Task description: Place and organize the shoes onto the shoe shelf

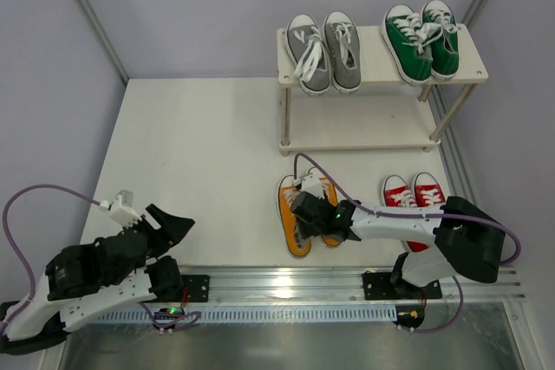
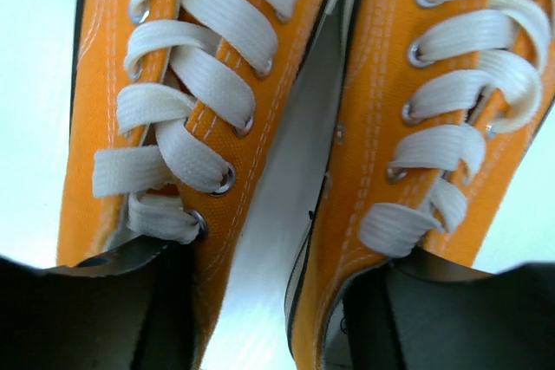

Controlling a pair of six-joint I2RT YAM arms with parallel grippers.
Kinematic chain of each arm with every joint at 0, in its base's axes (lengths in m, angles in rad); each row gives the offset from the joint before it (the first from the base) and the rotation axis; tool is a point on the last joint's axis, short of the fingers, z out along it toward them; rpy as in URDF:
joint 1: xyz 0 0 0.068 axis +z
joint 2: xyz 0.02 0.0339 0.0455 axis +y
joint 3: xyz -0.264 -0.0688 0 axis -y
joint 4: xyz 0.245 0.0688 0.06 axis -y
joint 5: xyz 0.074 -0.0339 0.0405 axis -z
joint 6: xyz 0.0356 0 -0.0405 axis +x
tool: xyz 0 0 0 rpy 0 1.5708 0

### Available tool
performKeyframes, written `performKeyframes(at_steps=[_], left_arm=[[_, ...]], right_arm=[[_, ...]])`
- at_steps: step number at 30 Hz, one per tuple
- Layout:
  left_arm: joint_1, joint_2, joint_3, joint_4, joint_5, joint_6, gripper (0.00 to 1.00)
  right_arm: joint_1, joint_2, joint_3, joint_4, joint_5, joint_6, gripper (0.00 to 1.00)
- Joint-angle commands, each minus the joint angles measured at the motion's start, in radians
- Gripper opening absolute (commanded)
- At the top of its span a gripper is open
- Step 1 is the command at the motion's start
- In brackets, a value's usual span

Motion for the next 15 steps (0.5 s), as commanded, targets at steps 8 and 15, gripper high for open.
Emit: performKeyframes(at_steps=[8,15], left_arm=[[-0.001,0.036,0.055,-0.006,-0.013,0.007,0.72],[-0.001,0.041,0.044,-0.004,0.001,0.007,0.72]], right_arm=[[0.096,-0.047,-0.123,0.441,0.191,0.073,0.64],[0.100,-0.027,-0.239,0.621,0.280,0.122,0.64]])
